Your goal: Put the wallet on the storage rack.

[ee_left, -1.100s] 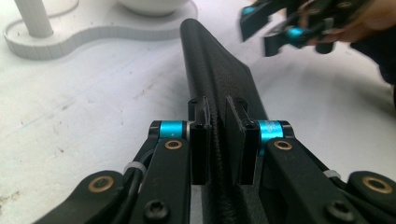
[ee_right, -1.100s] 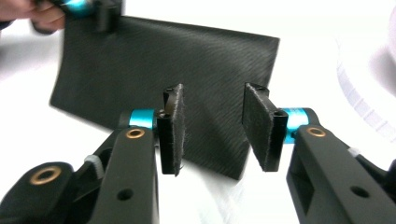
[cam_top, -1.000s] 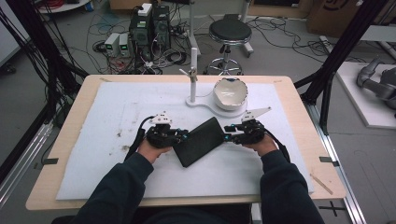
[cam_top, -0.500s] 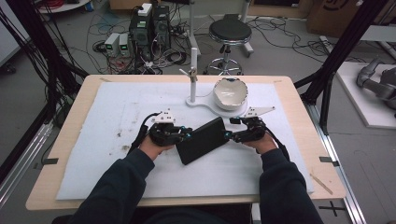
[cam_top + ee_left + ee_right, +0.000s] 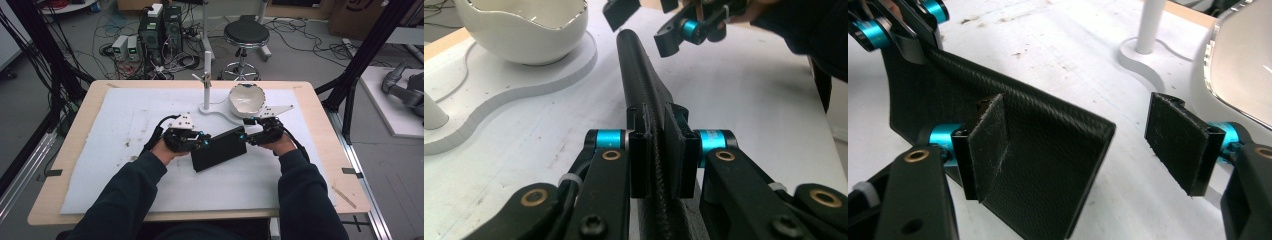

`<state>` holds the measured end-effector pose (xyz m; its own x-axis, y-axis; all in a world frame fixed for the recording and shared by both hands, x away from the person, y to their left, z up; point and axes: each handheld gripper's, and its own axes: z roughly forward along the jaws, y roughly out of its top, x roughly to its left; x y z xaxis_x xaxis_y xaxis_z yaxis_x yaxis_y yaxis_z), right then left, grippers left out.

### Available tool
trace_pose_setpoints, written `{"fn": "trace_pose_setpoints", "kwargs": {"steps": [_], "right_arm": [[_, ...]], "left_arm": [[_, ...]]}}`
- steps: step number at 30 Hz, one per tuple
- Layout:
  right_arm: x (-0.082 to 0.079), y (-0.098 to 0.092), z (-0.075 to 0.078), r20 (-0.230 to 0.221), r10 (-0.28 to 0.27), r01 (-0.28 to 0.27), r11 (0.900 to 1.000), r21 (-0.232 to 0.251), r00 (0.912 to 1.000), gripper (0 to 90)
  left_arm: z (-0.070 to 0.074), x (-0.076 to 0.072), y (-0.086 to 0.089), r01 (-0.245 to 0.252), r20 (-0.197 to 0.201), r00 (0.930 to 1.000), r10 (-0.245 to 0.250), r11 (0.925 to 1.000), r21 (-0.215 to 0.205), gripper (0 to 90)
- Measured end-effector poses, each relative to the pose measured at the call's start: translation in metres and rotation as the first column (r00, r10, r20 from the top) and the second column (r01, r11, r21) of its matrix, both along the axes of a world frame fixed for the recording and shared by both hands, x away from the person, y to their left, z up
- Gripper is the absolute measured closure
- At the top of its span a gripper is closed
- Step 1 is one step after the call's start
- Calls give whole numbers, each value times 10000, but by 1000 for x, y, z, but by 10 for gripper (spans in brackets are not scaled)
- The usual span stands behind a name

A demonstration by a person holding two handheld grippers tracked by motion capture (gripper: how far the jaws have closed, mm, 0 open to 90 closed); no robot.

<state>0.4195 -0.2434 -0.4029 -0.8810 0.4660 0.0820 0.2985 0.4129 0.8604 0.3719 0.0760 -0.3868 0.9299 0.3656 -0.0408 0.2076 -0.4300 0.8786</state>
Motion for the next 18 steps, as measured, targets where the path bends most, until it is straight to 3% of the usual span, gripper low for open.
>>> {"fn": "trace_pose_setpoints", "kwargs": {"steps": [5,8,13,18], "right_arm": [[2,8,-1,396,741,-722,9963,-464,9965,302],[3,11,-6,10,963,-960,9931,-679,9954,350],[3,5,-4,-102,999,-1003,9928,-656,9950,460],[-1,1,-3,-221,1078,-1094,9900,-893,9939,488]], "left_arm": [[0,-1,-1,129,39,9999,-130,9999,75,808],[-2,-1,-2,59,-58,10000,-58,9999,97,808],[-7,1,1,-326,-209,9992,327,9995,41,798],[-10,0,0,-800,-158,9967,801,9967,117,762]]}}
